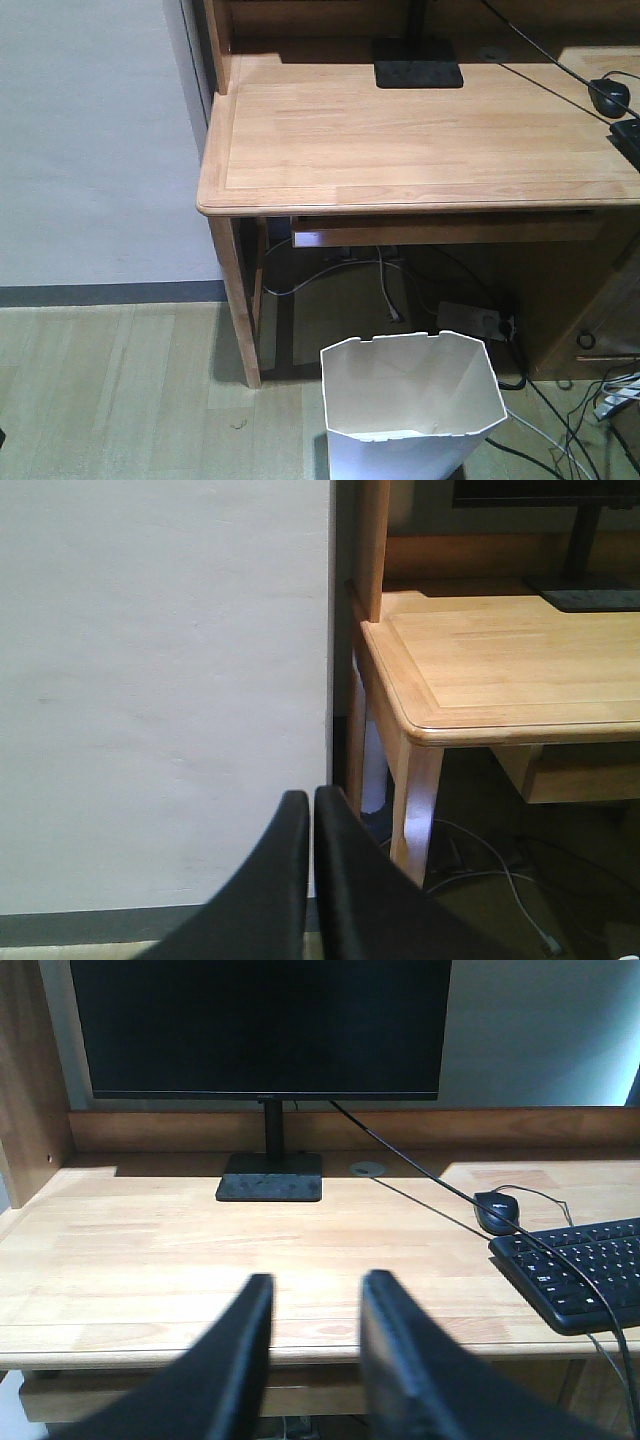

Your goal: Move trash bin to bedside with robot

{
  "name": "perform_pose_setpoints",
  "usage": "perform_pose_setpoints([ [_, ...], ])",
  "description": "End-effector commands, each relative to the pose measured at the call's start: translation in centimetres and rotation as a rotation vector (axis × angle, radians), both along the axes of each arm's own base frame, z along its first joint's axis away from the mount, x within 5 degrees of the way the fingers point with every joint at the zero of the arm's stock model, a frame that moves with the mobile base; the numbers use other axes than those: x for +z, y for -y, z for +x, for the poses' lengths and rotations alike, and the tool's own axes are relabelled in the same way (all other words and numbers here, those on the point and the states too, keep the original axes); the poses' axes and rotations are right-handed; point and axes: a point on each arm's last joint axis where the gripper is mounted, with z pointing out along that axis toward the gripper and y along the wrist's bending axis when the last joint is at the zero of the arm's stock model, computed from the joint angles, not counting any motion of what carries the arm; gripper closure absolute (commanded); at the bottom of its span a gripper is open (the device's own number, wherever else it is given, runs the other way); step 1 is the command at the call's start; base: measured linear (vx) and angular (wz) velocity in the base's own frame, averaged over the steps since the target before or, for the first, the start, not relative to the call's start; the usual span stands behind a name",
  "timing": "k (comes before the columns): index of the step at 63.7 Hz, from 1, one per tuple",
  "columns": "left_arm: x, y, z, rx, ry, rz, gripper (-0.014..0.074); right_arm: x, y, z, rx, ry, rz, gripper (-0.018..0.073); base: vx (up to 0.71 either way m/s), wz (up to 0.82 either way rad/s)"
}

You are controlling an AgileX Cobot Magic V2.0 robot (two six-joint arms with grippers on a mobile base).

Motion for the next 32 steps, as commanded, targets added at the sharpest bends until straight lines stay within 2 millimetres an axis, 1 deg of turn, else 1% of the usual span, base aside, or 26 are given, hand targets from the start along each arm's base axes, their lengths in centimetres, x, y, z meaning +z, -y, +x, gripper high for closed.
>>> perform_pose_setpoints([
  [1, 0.07, 0.03, 0.06, -0.004, 0.065, -0.008, 0.0602, 1.69, 0.06, 0.22, -0.005, 0.095, -0.007, 0.0191, 0.00, 0.00],
  [9, 0.07, 0.03, 0.06, -0.004, 0.065, -0.008, 0.0602, 1.80, 0.06, 0.22, -0.005, 0.108, -0.007, 0.0089, 0.00, 0.00],
  [14, 0.07, 0.03, 0.06, -0.004, 0.065, -0.008, 0.0602, 1.84, 0.06, 0.23, -0.005, 0.112, -0.007, 0.0054, 0.00, 0.00],
  [32, 0.07, 0.03, 0.06, -0.004, 0.065, -0.008, 0.0602, 1.83, 0.06, 0.22, -0.005, 0.111, -0.007, 0.0048, 0.00, 0.00],
])
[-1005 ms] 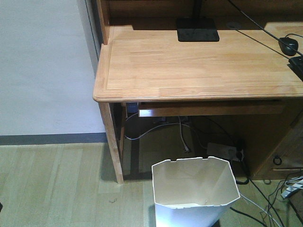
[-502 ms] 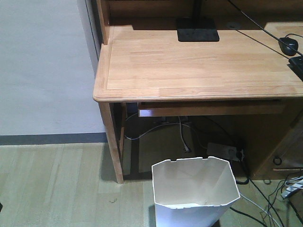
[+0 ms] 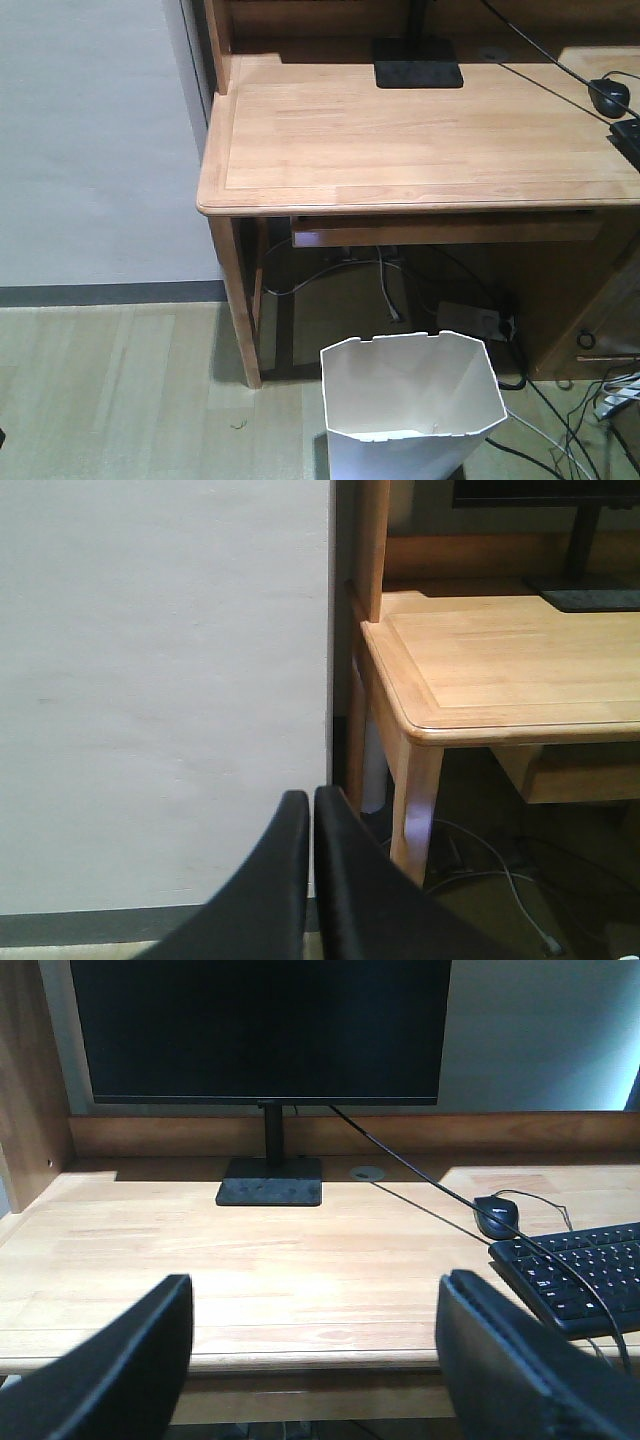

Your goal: Move trash bin to bedside with robot

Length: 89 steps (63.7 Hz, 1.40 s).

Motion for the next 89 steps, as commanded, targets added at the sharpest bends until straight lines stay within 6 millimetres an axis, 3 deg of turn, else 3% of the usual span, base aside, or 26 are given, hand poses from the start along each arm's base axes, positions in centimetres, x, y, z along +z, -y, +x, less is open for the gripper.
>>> perform_pose_setpoints([
  [1, 0.1, 0.0, 0.1, -0.004, 0.065, -0.008, 0.0602, 1.8, 0.1, 0.2, -0.005, 0.104, -0.006, 0.0048, 0.00, 0.00],
  [9, 0.1, 0.0, 0.1, -0.004, 0.065, -0.008, 0.0602, 2.2, 0.1, 0.2, -0.013, 0.150, 0.094, 0.0048, 0.00, 0.00],
  [30, 0.1, 0.0, 0.1, -0.004, 0.065, -0.008, 0.0602, 2.2, 0.1, 1.1, -0.010, 0.117, 0.046, 0.0048, 0.00, 0.00],
  [50, 0.1, 0.0, 0.1, -0.004, 0.065, -0.008, 0.0602, 3.0, 0.2, 6.7, -0.004, -0.271, 0.066, 0.0048, 0.00, 0.00],
  [57, 0.1, 0.0, 0.1, -0.004, 0.065, -0.008, 0.0602, 2.3, 0.1, 9.0, 0.002, -0.436, 0.077, 0.0048, 0.00, 0.00],
  [71, 0.1, 0.0, 0.1, -0.004, 0.065, -0.008, 0.0602, -1.3, 0.0, 13.2, 0.046, -0.719, 0.051, 0.0048, 0.00, 0.00],
  [89, 0.1, 0.0, 0.1, -0.004, 0.065, -0.008, 0.0602, -8.7, 0.4, 17.1, 0.082, -1.029, 0.018, 0.0048, 0.00, 0.00],
])
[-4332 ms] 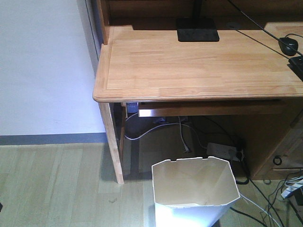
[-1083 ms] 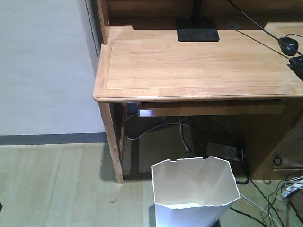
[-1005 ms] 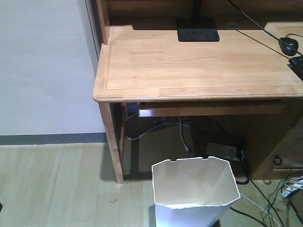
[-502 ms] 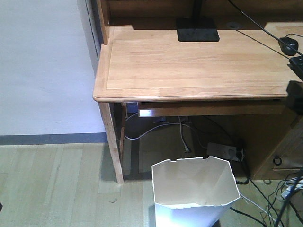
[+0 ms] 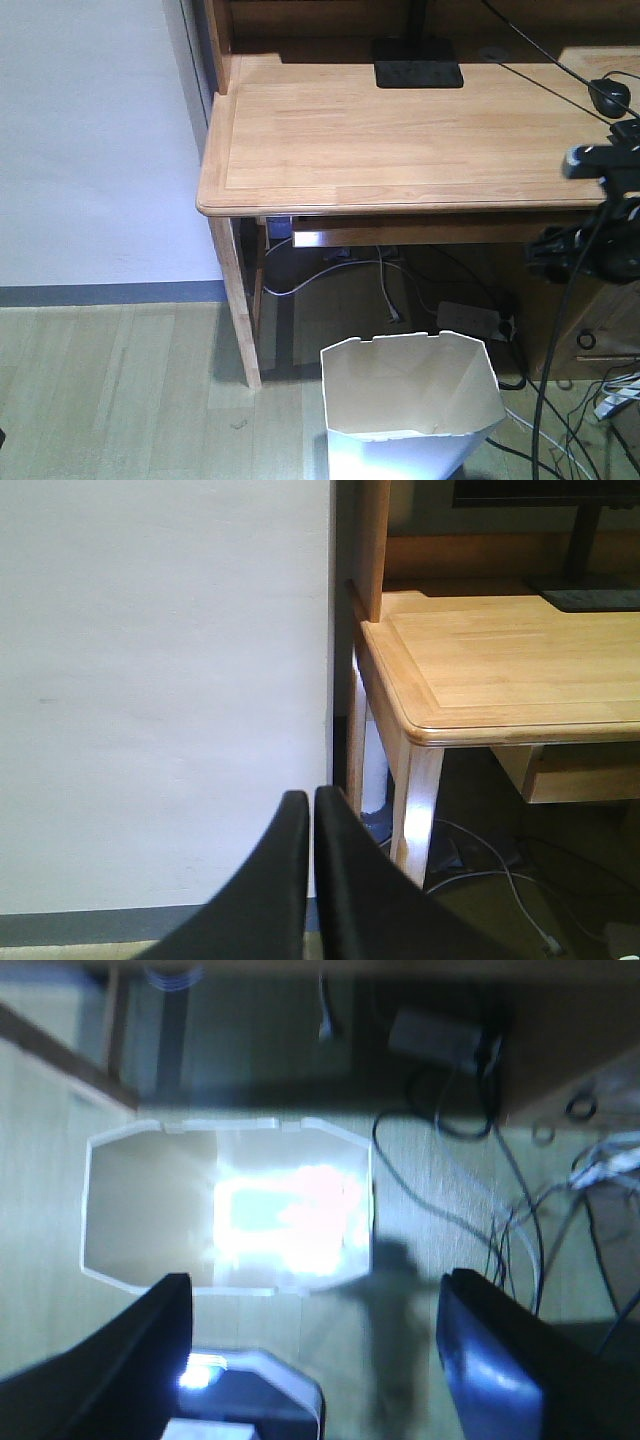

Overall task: Move trash bin to bedside with robot
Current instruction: 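Lower the right gripper onto the rim of the white trash bin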

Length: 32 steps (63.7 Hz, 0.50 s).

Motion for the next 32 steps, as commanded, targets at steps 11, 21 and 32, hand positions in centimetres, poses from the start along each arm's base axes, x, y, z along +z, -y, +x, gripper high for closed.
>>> perform_pose_setpoints([
  [11, 0.1, 0.0, 0.1, -0.004, 0.065, -0.008, 0.0602, -4.3, 3.2, 3.5, -0.056, -0.118, 0.006, 0.0048, 0.00, 0.00],
  [21, 0.1, 0.0, 0.1, -0.004, 0.065, -0.008, 0.0602, -7.9, 5.7, 4.9, -0.086, -0.207, 0.035, 0.0048, 0.00, 0.00],
  [32, 0.1, 0.0, 0.1, -0.004, 0.065, -0.008, 0.0602, -12.5, 5.5, 6.9, 0.020, -0.225, 0.008, 0.0048, 0.00, 0.00],
])
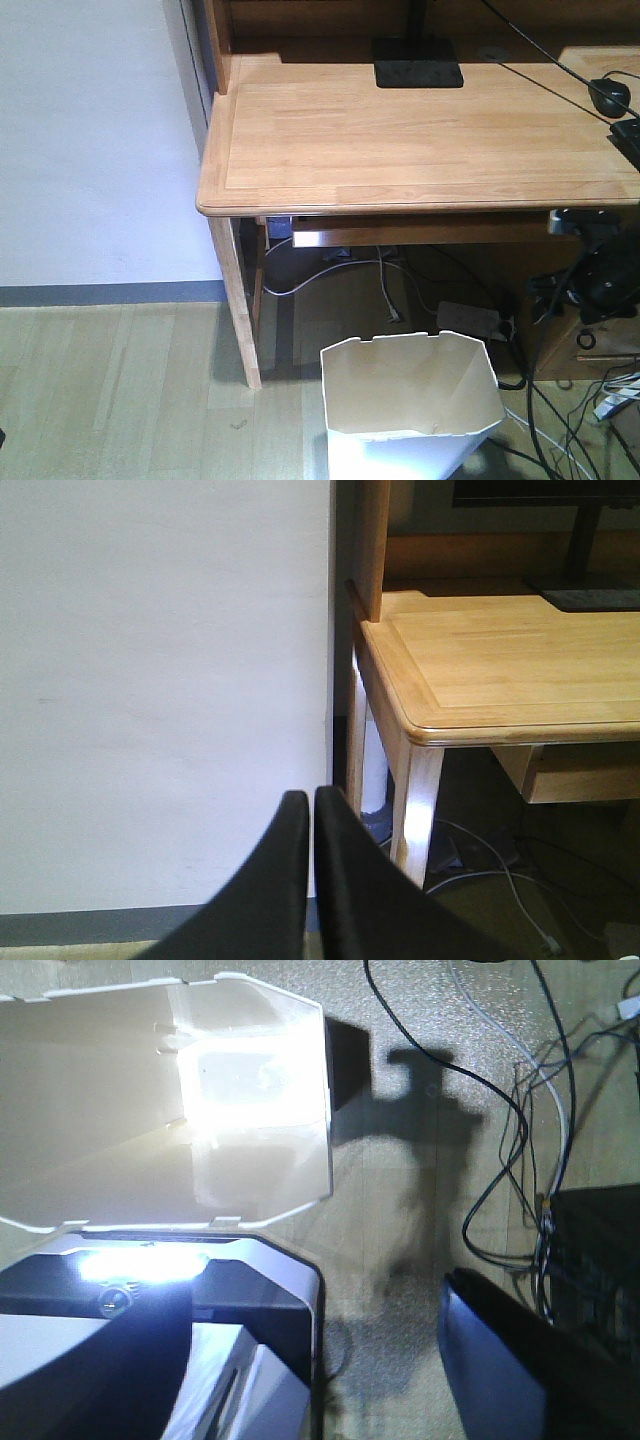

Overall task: Move trash bin to bedside with robot
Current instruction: 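Lower the right gripper onto the rim of the white trash bin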

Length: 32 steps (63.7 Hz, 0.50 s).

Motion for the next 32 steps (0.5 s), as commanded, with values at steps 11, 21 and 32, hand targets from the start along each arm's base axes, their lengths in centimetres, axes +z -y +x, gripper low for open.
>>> perform_pose_setpoints([
  [11, 0.1, 0.0, 0.1, -0.004, 0.065, -0.008, 0.0602, -5.5, -0.6, 2.9, 0.130, 0.074, -0.051, 0.0048, 0.00, 0.00],
  [21, 0.1, 0.0, 0.1, -0.004, 0.065, -0.008, 0.0602, -10.2, -0.5, 3.8, 0.119, 0.001, -0.028, 0.0048, 0.00, 0.00],
  [32, 0.1, 0.0, 0.1, -0.004, 0.065, -0.008, 0.0602, -14.0, -0.8, 4.3, 0.115, -0.042, -0.013, 0.0048, 0.00, 0.00],
])
